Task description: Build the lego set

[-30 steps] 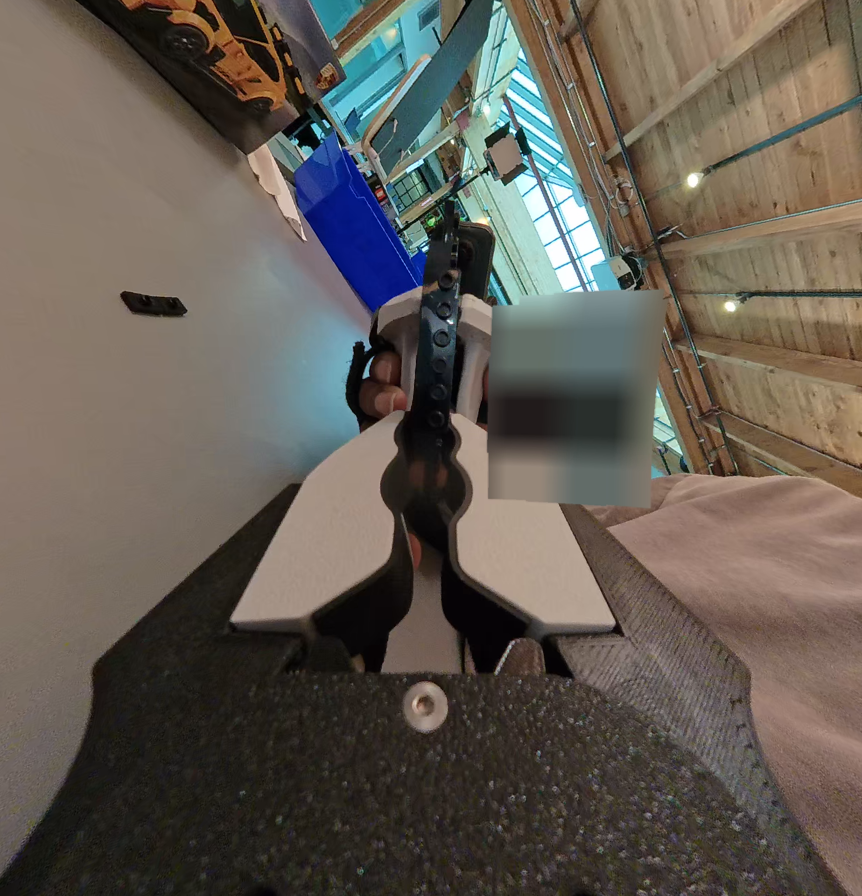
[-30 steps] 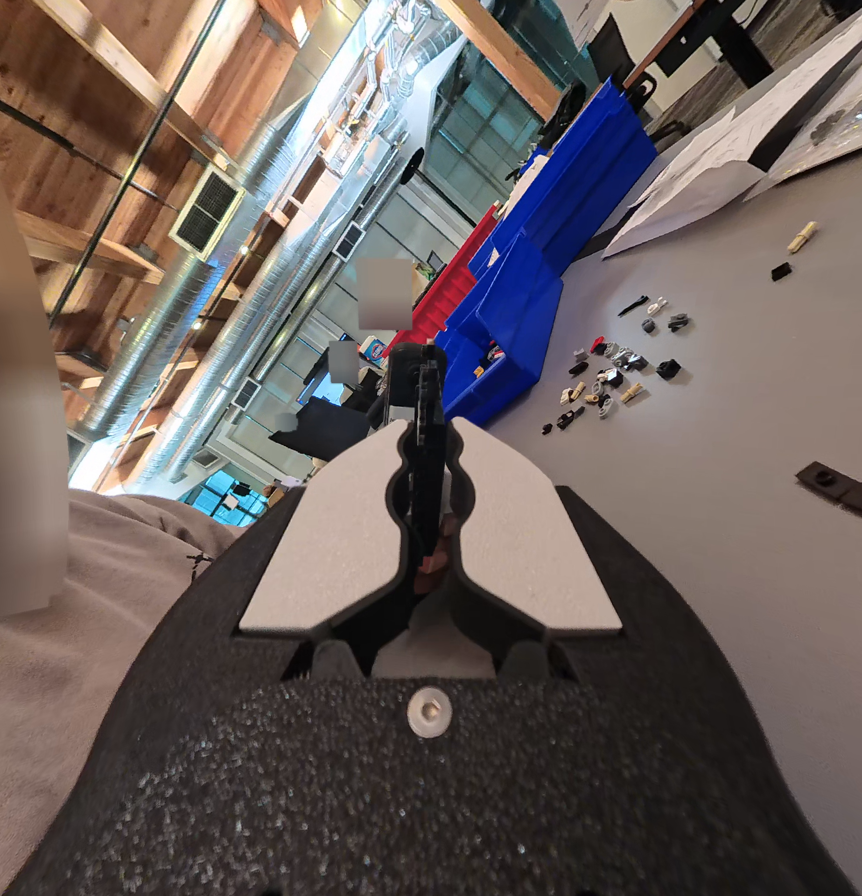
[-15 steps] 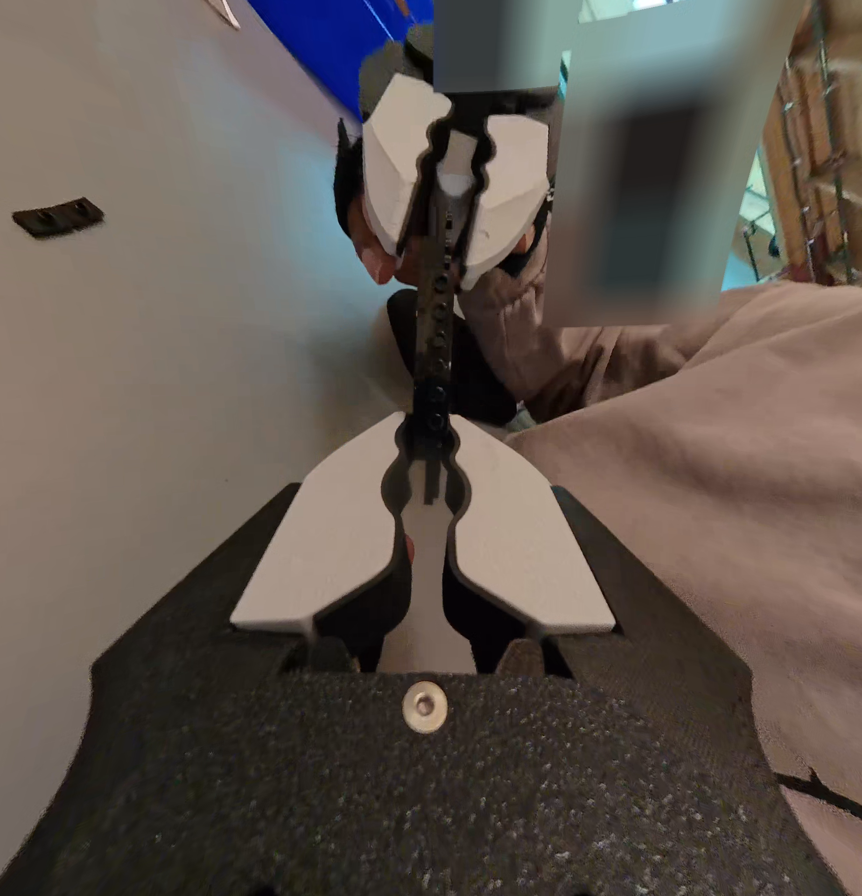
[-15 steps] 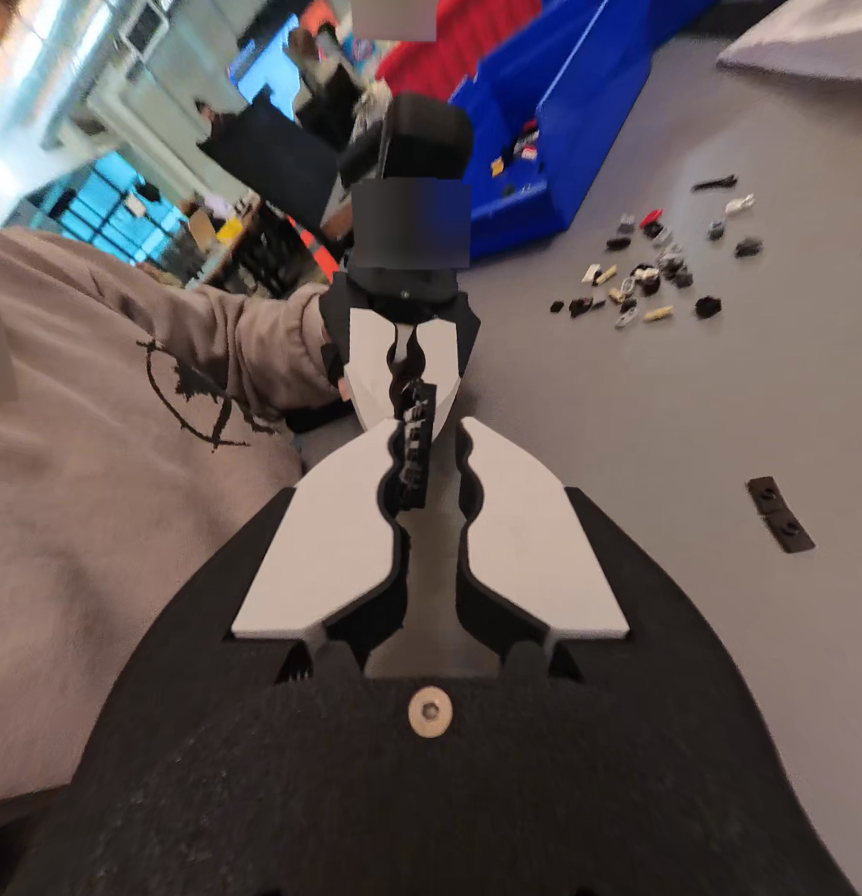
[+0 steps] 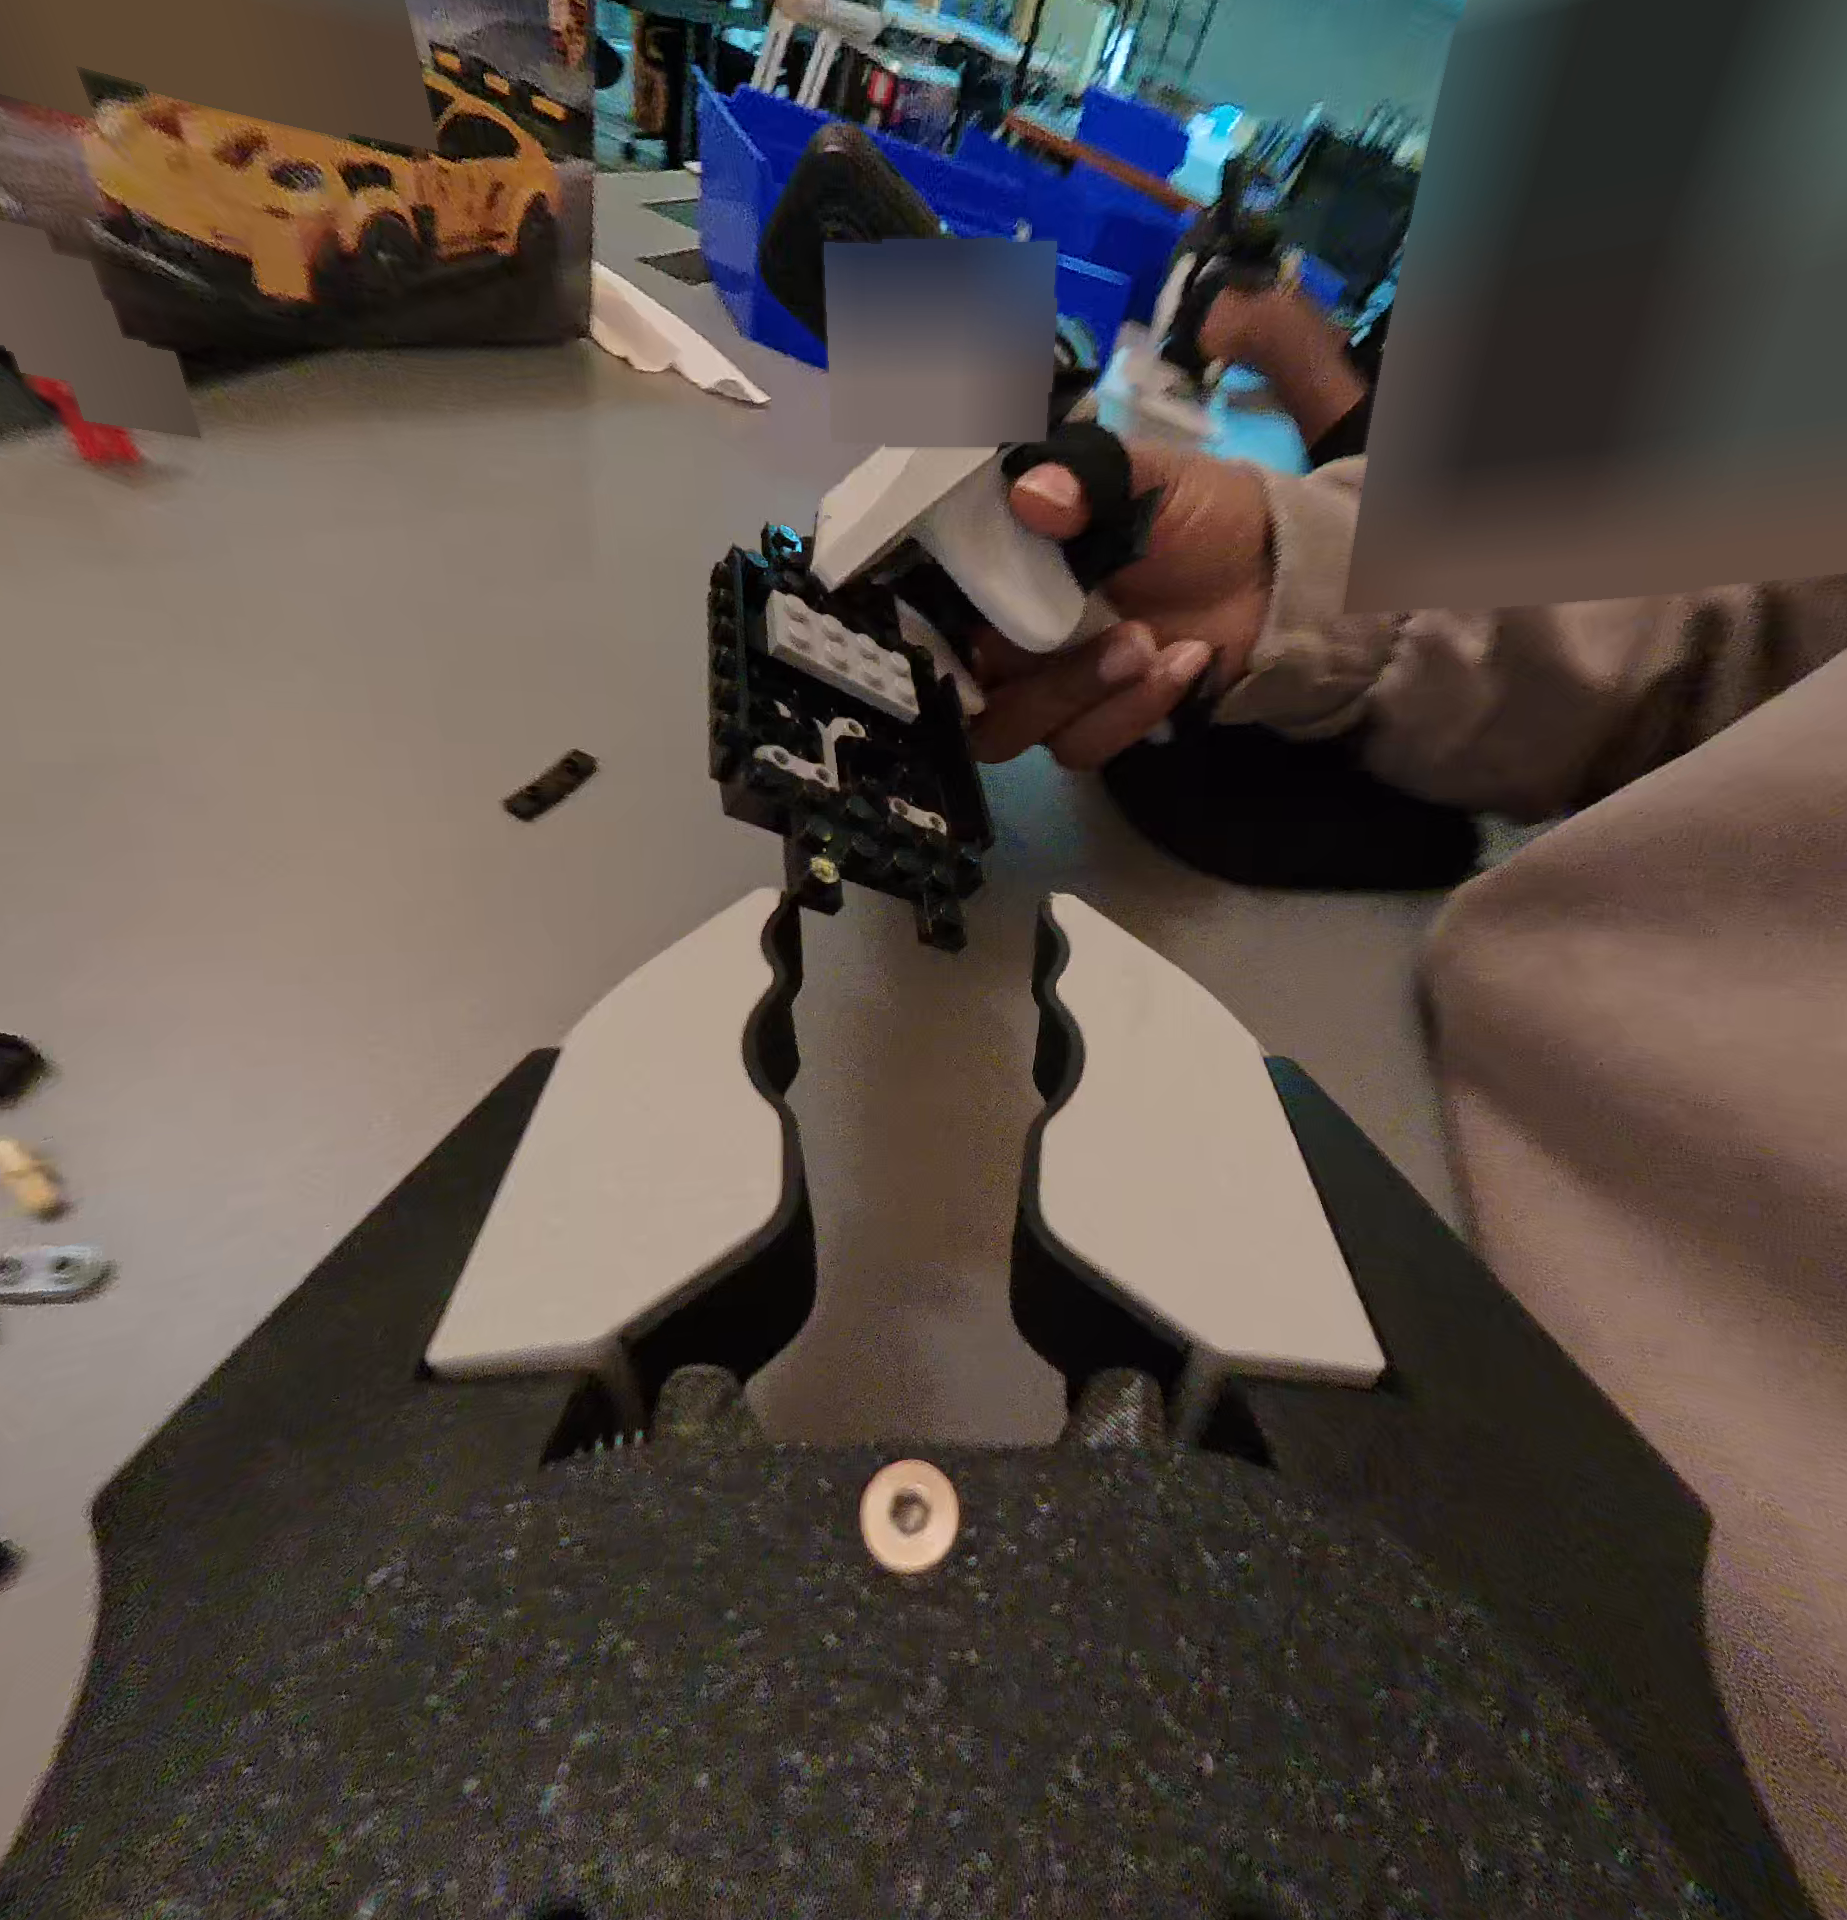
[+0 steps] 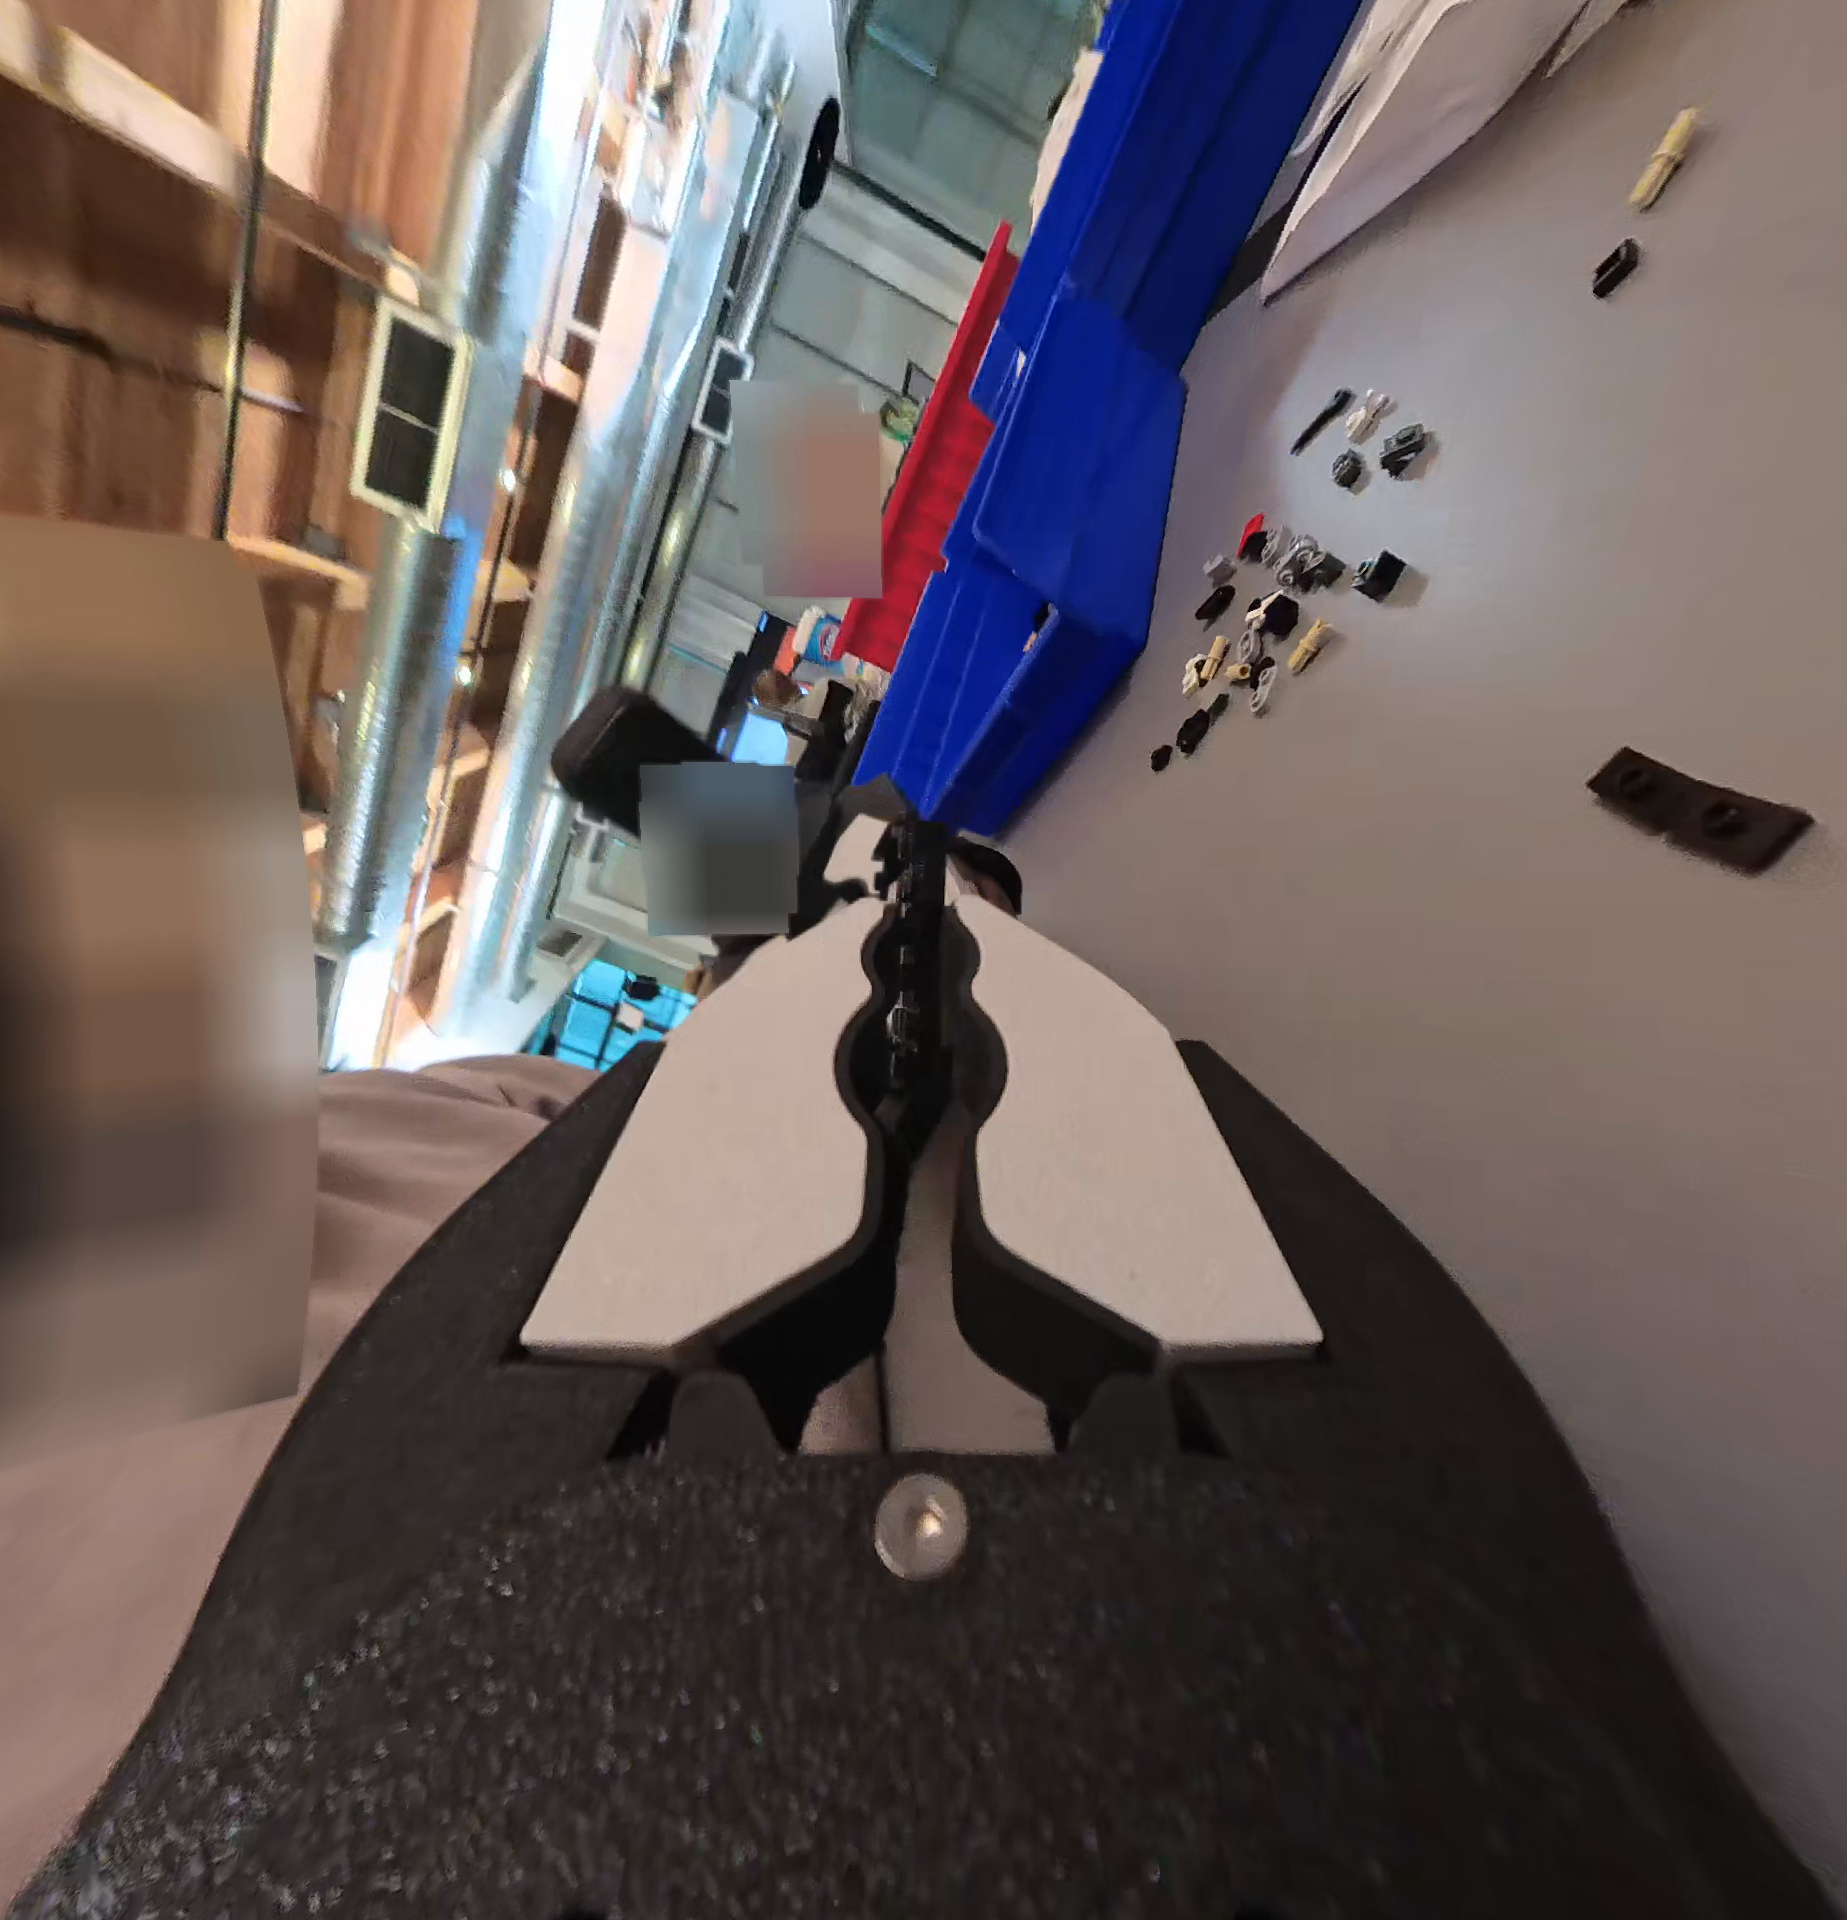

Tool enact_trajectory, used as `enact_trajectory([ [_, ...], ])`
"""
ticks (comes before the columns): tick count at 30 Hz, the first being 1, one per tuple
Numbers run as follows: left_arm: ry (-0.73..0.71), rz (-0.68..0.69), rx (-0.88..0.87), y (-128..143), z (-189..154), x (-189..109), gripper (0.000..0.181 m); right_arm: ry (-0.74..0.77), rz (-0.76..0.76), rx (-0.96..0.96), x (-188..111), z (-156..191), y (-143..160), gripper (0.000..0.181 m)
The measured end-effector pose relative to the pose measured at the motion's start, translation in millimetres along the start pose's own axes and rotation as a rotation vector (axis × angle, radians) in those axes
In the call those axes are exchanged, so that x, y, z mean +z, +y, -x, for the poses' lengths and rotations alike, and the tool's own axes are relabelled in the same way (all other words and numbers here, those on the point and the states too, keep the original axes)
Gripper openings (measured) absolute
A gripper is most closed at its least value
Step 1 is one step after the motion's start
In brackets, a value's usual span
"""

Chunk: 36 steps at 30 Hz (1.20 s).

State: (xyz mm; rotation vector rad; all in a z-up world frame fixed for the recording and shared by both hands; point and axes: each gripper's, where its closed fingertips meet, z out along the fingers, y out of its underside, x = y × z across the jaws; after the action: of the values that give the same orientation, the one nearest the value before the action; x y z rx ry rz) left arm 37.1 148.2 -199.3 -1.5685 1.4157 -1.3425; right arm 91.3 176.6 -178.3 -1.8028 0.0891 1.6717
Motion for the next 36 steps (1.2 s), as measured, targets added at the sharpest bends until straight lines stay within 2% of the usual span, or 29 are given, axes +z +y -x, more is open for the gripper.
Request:
enact_trajectory([
  [4,-0.153,0.019,0.186,-1,9,1,0.033,-0.012,-0.039,0.036,4,1,0,0.006],
  [6,-0.166,0.03,0.232,0,7,-1,0.013,0.003,-0.037,0.037,2,-2,-1,0.006],
  [8,-0.178,0.026,0.256,-2,8,-3,0.007,-0.001,-0.027,0.058,2,-4,1,0.007],
  [15,-0.231,0.016,0.302,-3,13,-4,0.016,0.0,-0.047,0.072,0,-5,3,0.006],
  [23,-0.227,-0.012,0.324,-7,15,-7,0.037,-0.015,-0.042,0.094,-3,-5,6,0.006],
  [30,-0.262,0.02,0.48,-7,10,-7,0.035,-0.02,-0.031,0.125,-1,-8,11,0.006],
  [36,-0.216,0.007,0.411,-8,6,-8,0.035,-0.032,-0.002,0.088,-3,-5,14,0.007],
])
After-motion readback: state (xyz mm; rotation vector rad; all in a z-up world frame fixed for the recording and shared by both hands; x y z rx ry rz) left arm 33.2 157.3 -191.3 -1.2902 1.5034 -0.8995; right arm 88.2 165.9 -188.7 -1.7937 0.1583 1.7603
